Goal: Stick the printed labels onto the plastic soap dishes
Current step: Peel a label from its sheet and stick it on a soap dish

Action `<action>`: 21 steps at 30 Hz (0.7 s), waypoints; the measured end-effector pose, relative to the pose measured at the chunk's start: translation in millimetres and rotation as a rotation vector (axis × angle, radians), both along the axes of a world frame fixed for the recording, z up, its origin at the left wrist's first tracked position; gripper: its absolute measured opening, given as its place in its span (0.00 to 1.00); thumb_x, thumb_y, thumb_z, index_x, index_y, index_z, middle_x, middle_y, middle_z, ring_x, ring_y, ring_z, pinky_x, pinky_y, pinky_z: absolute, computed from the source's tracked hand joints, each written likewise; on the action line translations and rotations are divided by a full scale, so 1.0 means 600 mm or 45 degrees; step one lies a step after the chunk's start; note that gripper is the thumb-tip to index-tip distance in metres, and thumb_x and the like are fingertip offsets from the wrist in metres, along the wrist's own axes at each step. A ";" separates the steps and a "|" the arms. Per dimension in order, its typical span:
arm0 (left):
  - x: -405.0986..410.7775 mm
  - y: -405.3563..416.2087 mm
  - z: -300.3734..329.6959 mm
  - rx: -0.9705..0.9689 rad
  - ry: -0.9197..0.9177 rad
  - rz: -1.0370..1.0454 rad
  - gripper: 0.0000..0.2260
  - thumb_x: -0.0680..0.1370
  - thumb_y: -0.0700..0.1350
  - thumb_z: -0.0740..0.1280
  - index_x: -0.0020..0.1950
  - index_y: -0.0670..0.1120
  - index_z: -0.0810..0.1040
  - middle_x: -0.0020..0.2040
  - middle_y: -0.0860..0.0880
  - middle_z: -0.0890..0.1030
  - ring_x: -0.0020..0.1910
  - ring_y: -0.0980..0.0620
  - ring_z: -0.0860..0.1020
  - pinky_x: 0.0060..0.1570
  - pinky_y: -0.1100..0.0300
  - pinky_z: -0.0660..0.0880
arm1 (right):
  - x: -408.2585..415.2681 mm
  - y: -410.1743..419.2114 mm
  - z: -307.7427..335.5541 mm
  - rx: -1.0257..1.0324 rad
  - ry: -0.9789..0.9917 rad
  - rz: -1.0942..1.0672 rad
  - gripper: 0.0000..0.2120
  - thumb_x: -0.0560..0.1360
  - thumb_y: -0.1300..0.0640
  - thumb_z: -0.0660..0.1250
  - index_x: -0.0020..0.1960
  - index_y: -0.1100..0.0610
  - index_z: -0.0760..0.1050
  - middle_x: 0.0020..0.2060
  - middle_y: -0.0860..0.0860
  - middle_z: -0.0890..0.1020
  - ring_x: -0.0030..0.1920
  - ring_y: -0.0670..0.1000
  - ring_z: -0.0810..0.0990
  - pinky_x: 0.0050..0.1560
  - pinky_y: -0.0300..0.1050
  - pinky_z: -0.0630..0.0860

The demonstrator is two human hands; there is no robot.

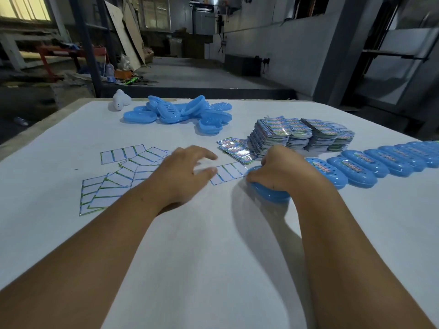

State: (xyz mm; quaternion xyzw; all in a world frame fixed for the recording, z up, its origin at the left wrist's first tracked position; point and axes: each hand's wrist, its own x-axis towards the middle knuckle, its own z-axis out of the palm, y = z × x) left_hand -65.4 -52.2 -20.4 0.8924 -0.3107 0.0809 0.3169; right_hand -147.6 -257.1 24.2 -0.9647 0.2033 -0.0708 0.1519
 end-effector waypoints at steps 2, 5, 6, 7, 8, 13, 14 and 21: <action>-0.006 -0.008 -0.001 0.176 -0.058 -0.141 0.13 0.79 0.59 0.64 0.62 0.62 0.79 0.64 0.62 0.77 0.64 0.57 0.71 0.65 0.56 0.67 | -0.001 -0.002 0.000 0.022 0.002 -0.014 0.18 0.66 0.47 0.73 0.34 0.56 0.68 0.31 0.52 0.72 0.39 0.58 0.71 0.29 0.44 0.60; -0.006 -0.012 0.008 0.352 -0.125 -0.121 0.17 0.77 0.63 0.59 0.62 0.63 0.79 0.63 0.61 0.79 0.66 0.55 0.71 0.62 0.57 0.64 | -0.001 -0.008 0.000 0.039 0.019 -0.007 0.11 0.68 0.50 0.73 0.40 0.55 0.74 0.37 0.53 0.76 0.45 0.59 0.74 0.36 0.45 0.69; -0.005 -0.012 0.011 0.416 -0.152 -0.102 0.17 0.78 0.63 0.59 0.63 0.63 0.78 0.64 0.61 0.78 0.67 0.55 0.69 0.64 0.56 0.63 | 0.001 -0.011 0.000 0.037 0.027 -0.013 0.11 0.70 0.52 0.72 0.48 0.56 0.78 0.45 0.54 0.79 0.51 0.60 0.76 0.44 0.47 0.75; -0.006 -0.011 0.015 0.468 -0.172 -0.088 0.17 0.79 0.63 0.59 0.64 0.63 0.78 0.65 0.60 0.78 0.69 0.55 0.68 0.66 0.55 0.62 | 0.001 -0.015 0.000 0.031 0.032 -0.027 0.14 0.71 0.55 0.71 0.56 0.56 0.78 0.52 0.55 0.81 0.57 0.61 0.76 0.52 0.49 0.77; -0.006 -0.011 0.018 0.504 -0.178 -0.071 0.17 0.80 0.63 0.59 0.65 0.63 0.77 0.66 0.59 0.77 0.70 0.55 0.67 0.67 0.54 0.62 | 0.001 -0.019 0.000 0.020 0.027 -0.043 0.16 0.73 0.57 0.70 0.60 0.56 0.78 0.57 0.56 0.80 0.60 0.62 0.75 0.58 0.52 0.77; -0.027 -0.007 0.034 0.765 -0.283 0.154 0.19 0.80 0.63 0.54 0.59 0.57 0.79 0.58 0.54 0.81 0.60 0.53 0.72 0.63 0.52 0.65 | 0.000 -0.028 -0.001 -0.027 -0.027 -0.077 0.18 0.75 0.62 0.64 0.63 0.53 0.78 0.64 0.57 0.77 0.64 0.63 0.73 0.63 0.54 0.75; -0.032 -0.002 0.038 0.825 -0.304 0.243 0.20 0.80 0.64 0.53 0.56 0.56 0.79 0.57 0.53 0.81 0.56 0.51 0.73 0.61 0.52 0.66 | 0.001 -0.028 -0.002 -0.032 -0.032 -0.077 0.18 0.74 0.62 0.64 0.63 0.53 0.78 0.63 0.58 0.77 0.64 0.63 0.73 0.63 0.54 0.75; -0.031 0.040 0.052 0.964 -0.105 0.633 0.20 0.80 0.67 0.51 0.44 0.51 0.66 0.41 0.50 0.71 0.47 0.49 0.67 0.57 0.48 0.66 | 0.020 -0.011 -0.013 0.008 -0.005 0.004 0.24 0.73 0.61 0.68 0.68 0.51 0.76 0.65 0.57 0.78 0.66 0.63 0.73 0.62 0.54 0.76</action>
